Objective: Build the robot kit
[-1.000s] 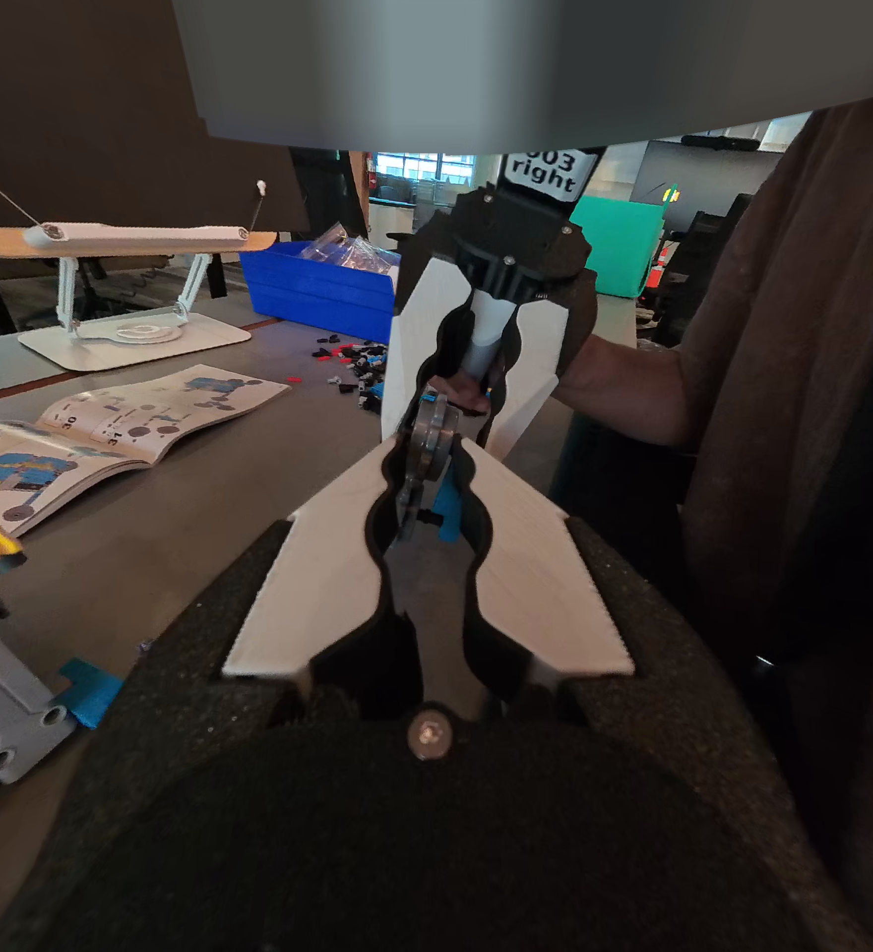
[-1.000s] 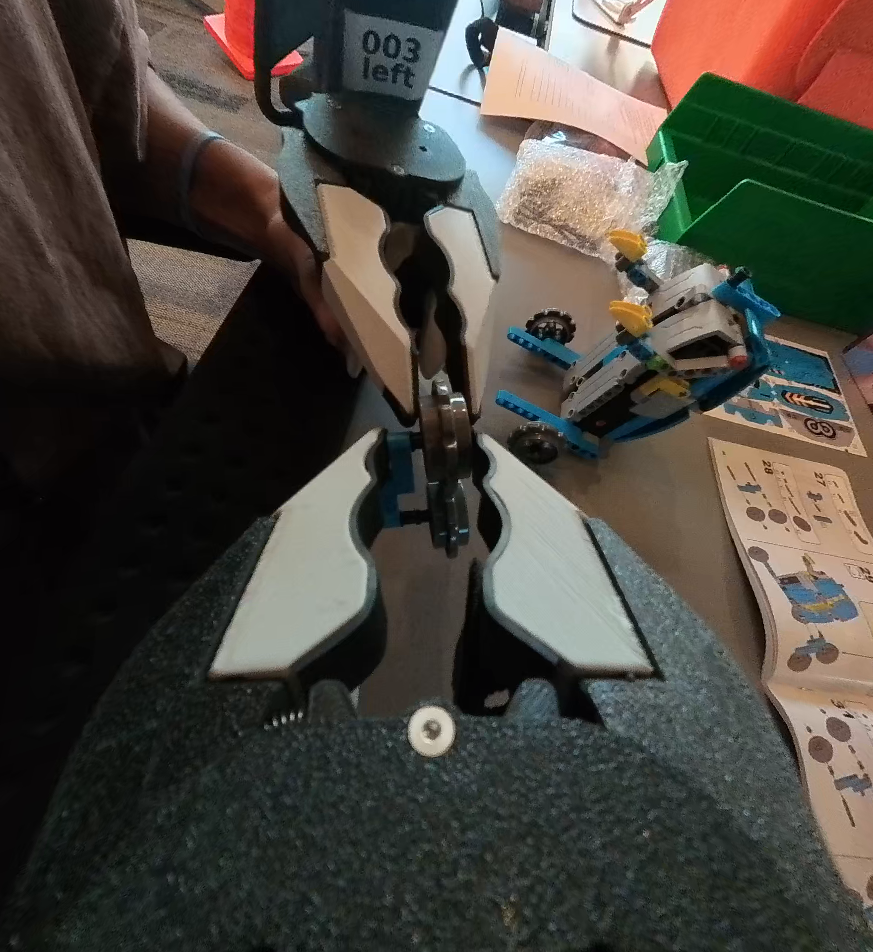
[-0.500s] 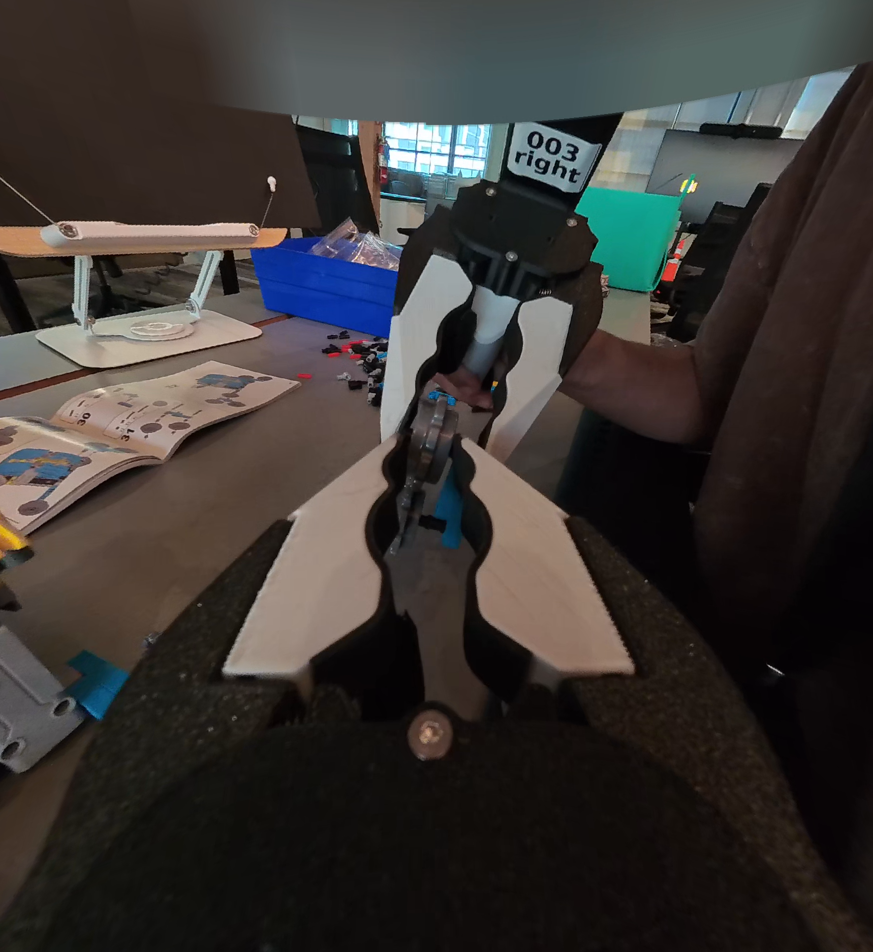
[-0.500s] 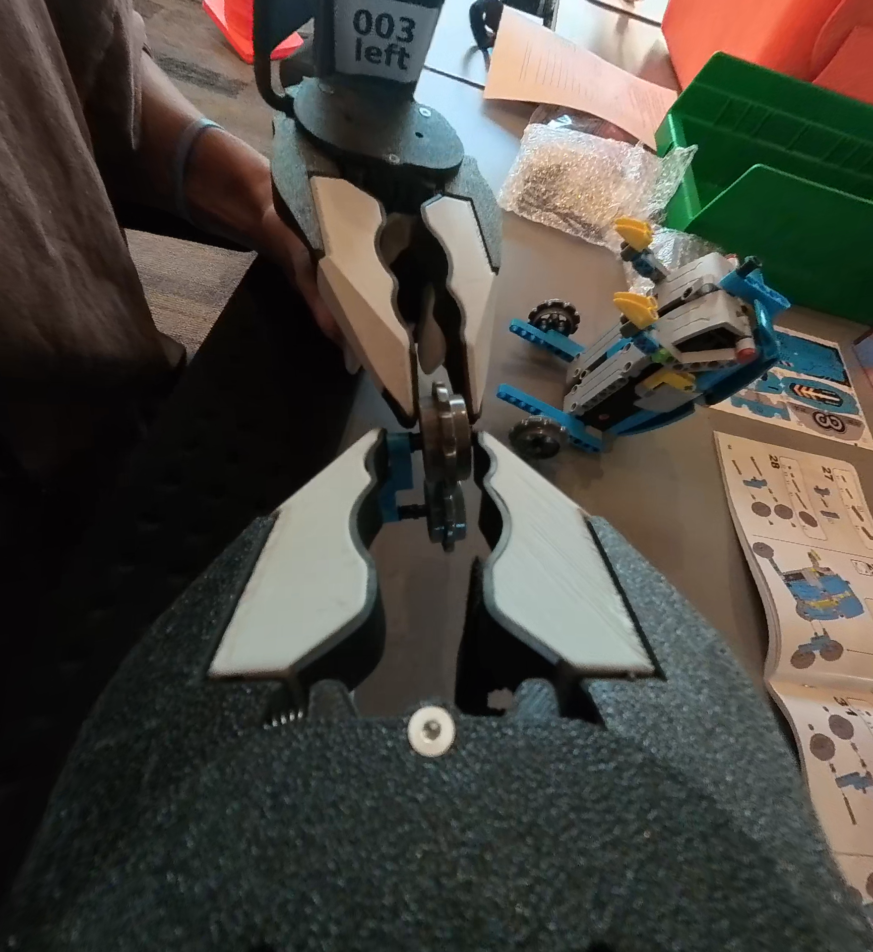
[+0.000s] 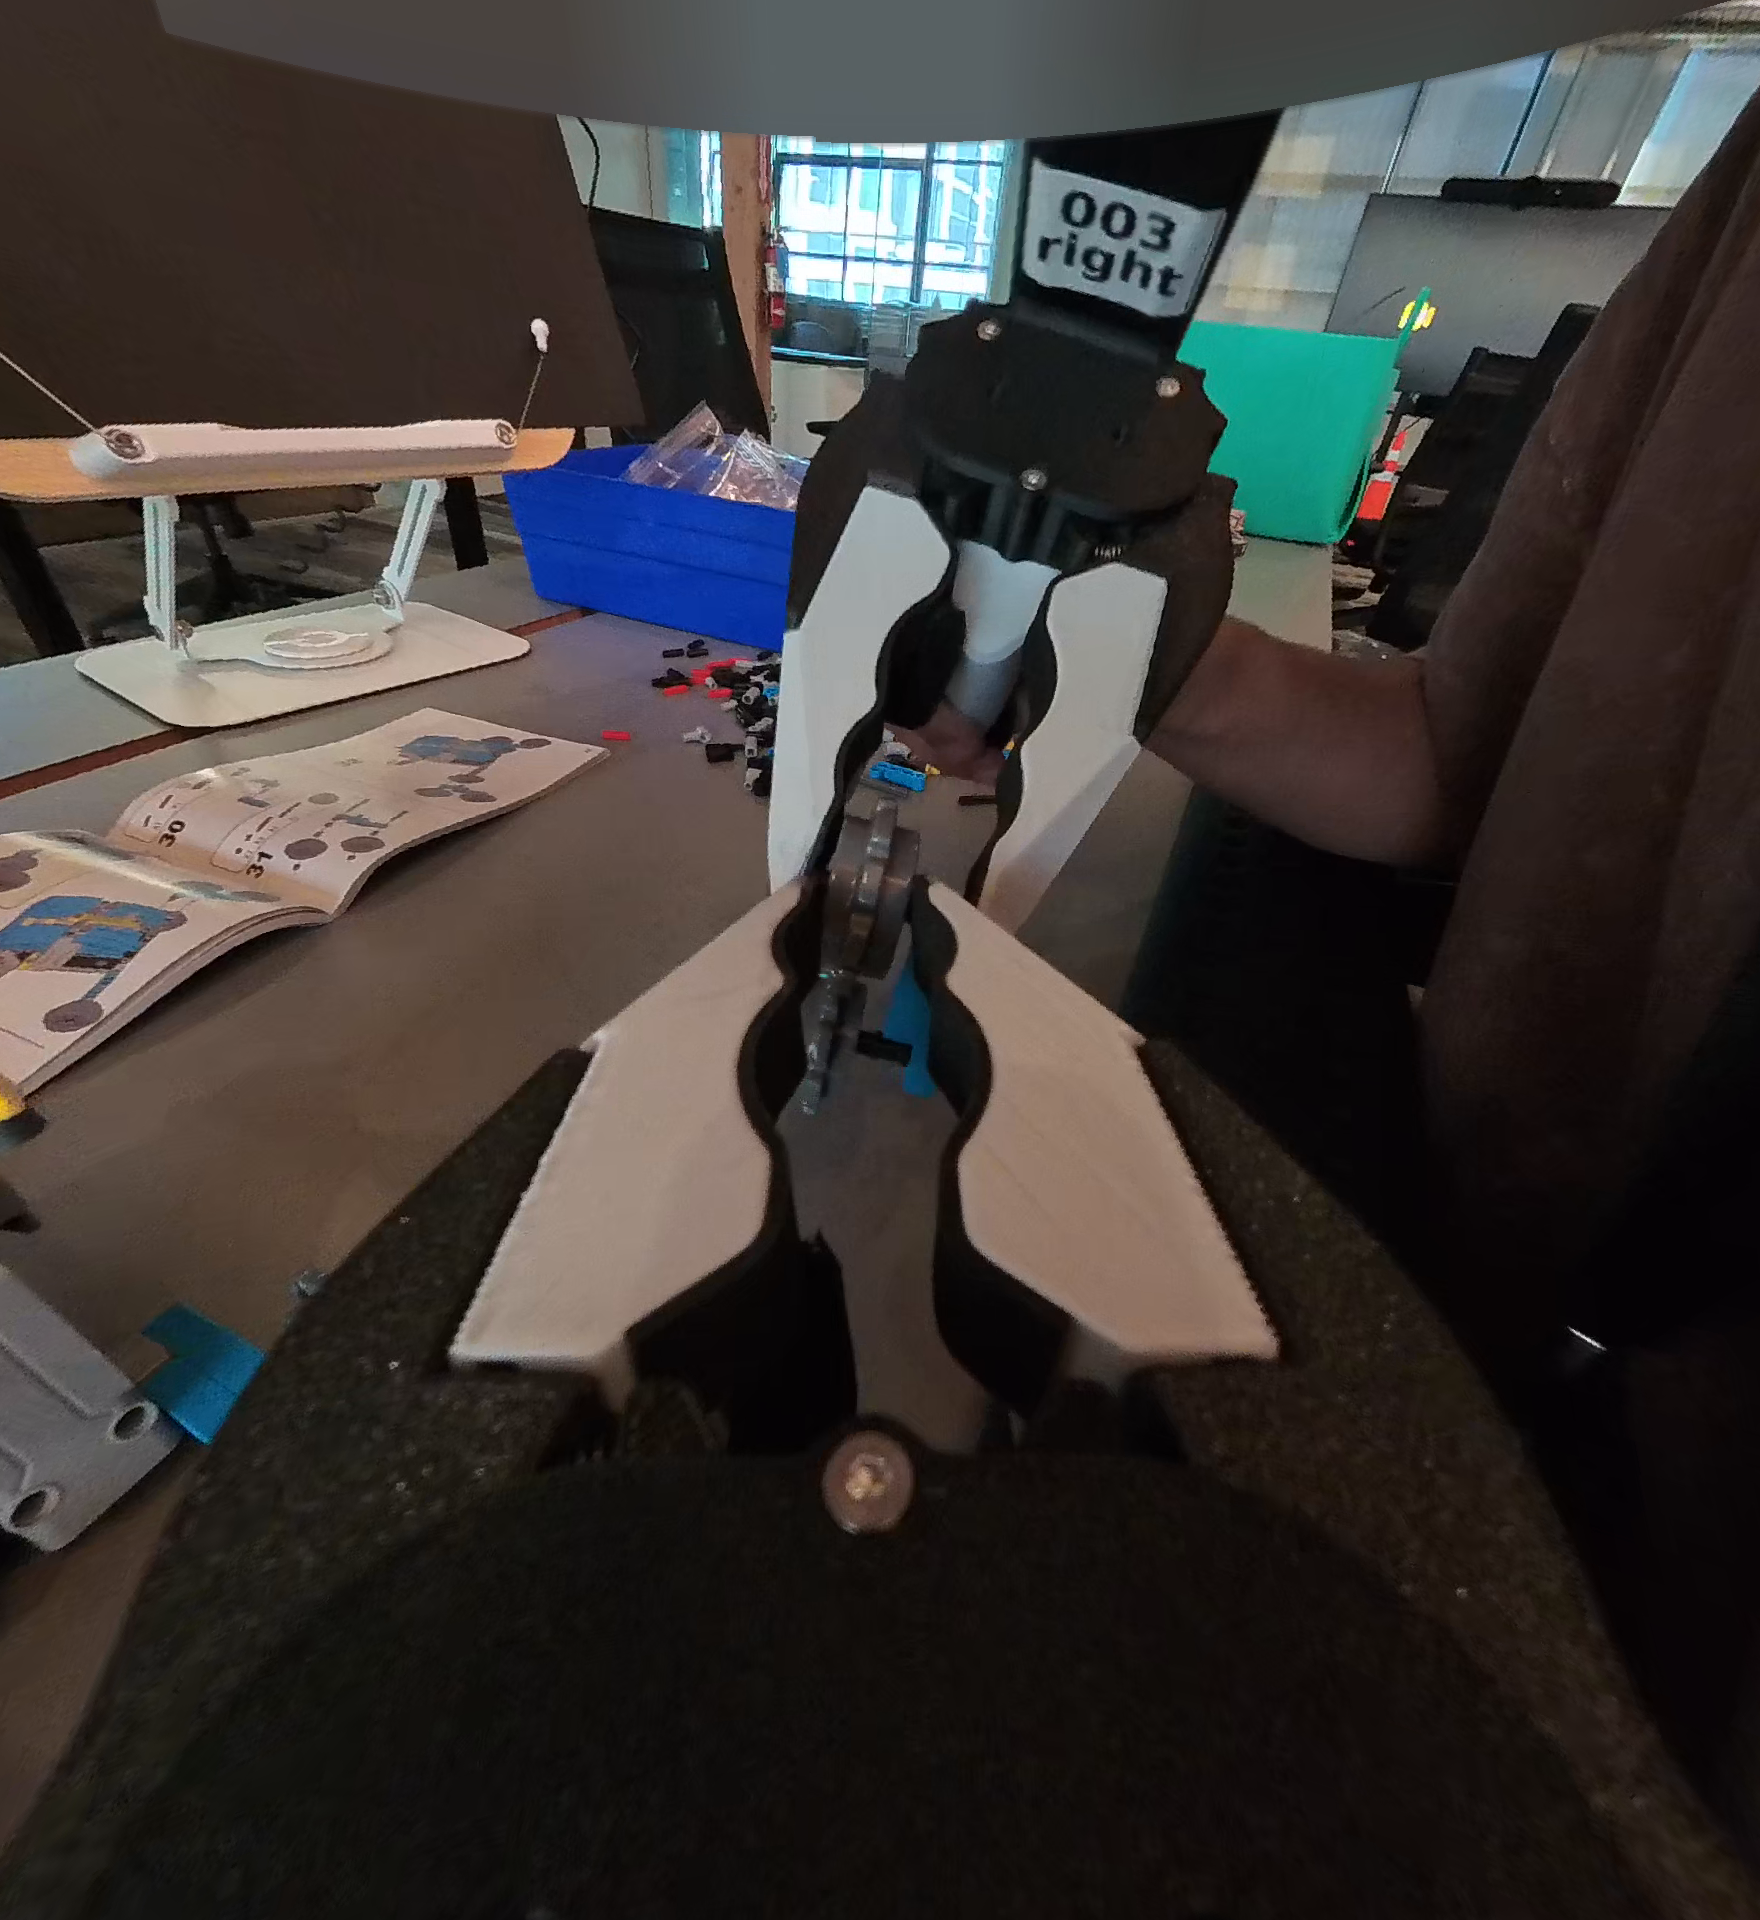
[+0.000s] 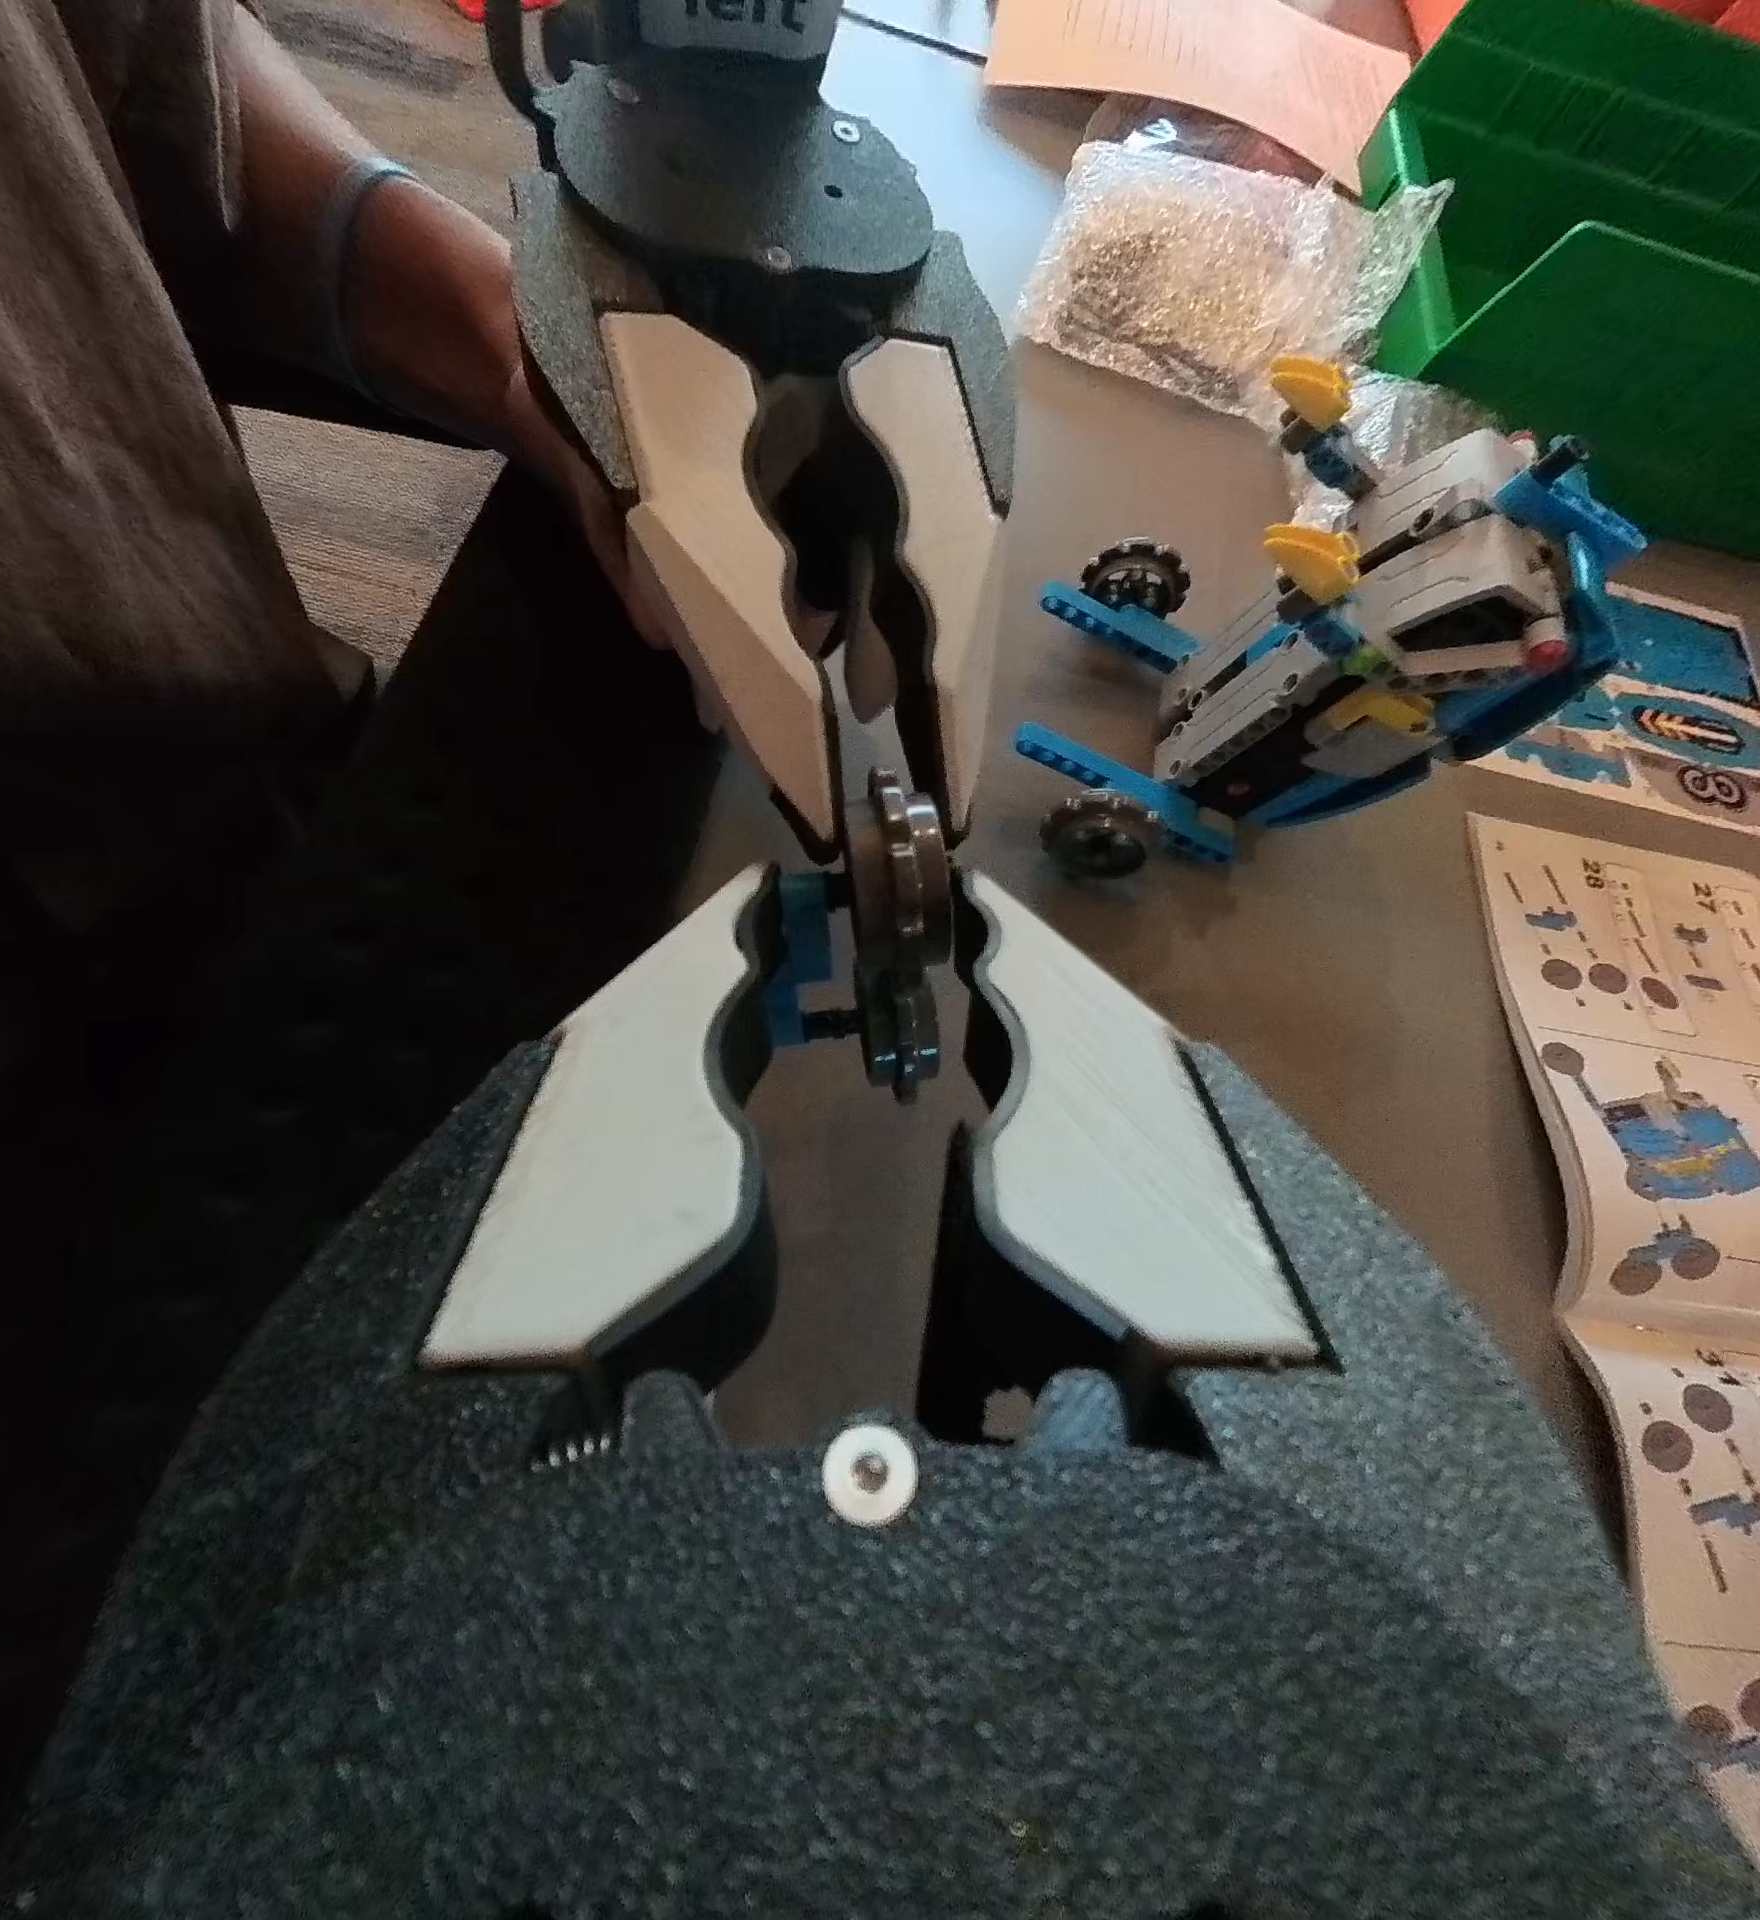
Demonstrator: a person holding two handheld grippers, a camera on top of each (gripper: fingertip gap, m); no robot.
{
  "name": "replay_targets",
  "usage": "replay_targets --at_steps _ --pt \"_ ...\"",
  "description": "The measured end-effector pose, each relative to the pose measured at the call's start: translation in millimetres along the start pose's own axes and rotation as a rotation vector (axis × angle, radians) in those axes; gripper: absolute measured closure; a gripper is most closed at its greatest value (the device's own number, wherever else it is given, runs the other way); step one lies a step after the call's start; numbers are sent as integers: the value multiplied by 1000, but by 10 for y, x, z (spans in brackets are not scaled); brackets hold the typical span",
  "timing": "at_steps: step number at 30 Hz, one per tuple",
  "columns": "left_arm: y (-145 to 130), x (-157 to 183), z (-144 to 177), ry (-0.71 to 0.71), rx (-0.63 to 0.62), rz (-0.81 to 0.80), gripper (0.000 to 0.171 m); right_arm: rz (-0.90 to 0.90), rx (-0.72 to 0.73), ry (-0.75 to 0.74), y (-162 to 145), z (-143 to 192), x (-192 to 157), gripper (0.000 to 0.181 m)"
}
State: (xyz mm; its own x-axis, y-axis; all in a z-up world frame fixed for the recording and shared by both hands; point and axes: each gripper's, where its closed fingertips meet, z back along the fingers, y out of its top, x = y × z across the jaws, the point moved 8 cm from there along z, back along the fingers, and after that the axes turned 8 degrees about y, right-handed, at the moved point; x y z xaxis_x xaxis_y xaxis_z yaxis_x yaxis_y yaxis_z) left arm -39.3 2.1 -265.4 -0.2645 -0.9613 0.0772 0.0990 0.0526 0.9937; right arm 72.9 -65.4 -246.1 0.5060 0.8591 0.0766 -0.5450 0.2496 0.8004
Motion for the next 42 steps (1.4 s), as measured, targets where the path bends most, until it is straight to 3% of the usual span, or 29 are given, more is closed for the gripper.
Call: replay_targets --at_steps 19,34,37,42 --pt "-40 76 -31 5 -45 -83 157 4 -84 43 -62 -55 -46 149" --pt "-55 82 -9 19 -65 -115 157 61 -111 -8 -56 -101 -79 151" --pt "-28 56 5 -10 -46 -69 156 27 -63 14 -34 -75 -58 151" --pt "-9 7 33 -98 -48 40 142 117 -70 -37 -30 -74 -82 149"
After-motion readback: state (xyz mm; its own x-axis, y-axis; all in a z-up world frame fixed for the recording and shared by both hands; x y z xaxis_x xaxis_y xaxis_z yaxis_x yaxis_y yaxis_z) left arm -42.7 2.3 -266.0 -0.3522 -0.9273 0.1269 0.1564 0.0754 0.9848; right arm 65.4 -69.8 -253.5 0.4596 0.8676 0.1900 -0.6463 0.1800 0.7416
